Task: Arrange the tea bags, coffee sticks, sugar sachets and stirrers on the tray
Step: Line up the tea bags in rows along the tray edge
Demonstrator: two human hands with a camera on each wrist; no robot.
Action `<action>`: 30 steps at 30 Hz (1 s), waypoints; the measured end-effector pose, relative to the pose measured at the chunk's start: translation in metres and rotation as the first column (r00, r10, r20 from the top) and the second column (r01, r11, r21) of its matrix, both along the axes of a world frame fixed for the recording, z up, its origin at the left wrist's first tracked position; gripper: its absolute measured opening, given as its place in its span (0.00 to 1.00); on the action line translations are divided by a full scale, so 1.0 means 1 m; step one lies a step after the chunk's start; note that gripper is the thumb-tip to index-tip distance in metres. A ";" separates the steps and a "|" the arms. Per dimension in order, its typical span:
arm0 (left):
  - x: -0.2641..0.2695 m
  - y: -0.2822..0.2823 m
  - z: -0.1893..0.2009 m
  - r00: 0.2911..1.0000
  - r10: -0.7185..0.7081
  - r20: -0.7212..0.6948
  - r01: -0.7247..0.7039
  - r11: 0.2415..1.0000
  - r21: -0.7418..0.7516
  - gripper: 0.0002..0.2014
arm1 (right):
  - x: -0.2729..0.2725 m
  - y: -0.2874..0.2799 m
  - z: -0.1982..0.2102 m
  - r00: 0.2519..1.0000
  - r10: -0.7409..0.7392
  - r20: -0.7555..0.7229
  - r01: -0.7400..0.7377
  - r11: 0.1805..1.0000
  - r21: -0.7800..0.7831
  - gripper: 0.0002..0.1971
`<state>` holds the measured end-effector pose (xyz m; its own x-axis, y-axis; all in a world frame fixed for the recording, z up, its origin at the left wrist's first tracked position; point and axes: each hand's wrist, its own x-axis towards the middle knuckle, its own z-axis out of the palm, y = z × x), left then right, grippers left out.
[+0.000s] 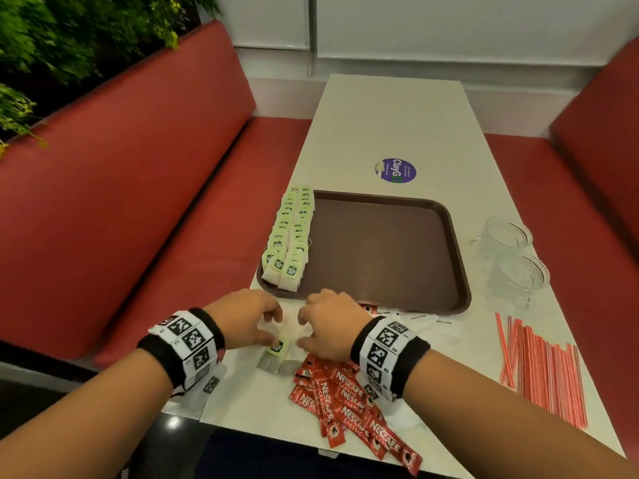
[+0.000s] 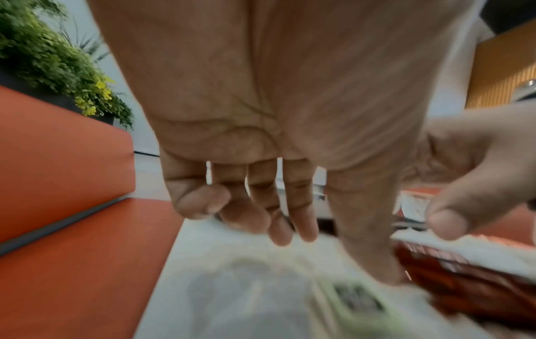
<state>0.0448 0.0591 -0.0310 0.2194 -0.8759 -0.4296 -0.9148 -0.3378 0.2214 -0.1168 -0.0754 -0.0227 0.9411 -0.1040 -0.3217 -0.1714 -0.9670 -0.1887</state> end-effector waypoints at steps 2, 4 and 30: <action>-0.005 0.012 -0.011 1.000 -0.018 -0.005 0.018 0.999 0.027 0.27 | 0.001 0.018 -0.004 0.998 0.061 -0.012 -0.061 0.998 -0.017 0.26; -0.009 0.019 -0.019 1.000 -0.007 -0.023 0.007 1.000 0.006 0.32 | 0.002 0.033 -0.008 0.996 0.086 -0.030 -0.087 0.996 -0.030 0.27; 0.003 0.010 0.000 0.940 0.221 -0.260 -0.289 0.921 -0.260 0.13 | 0.018 0.000 0.003 0.977 -0.177 0.116 0.133 0.939 0.317 0.17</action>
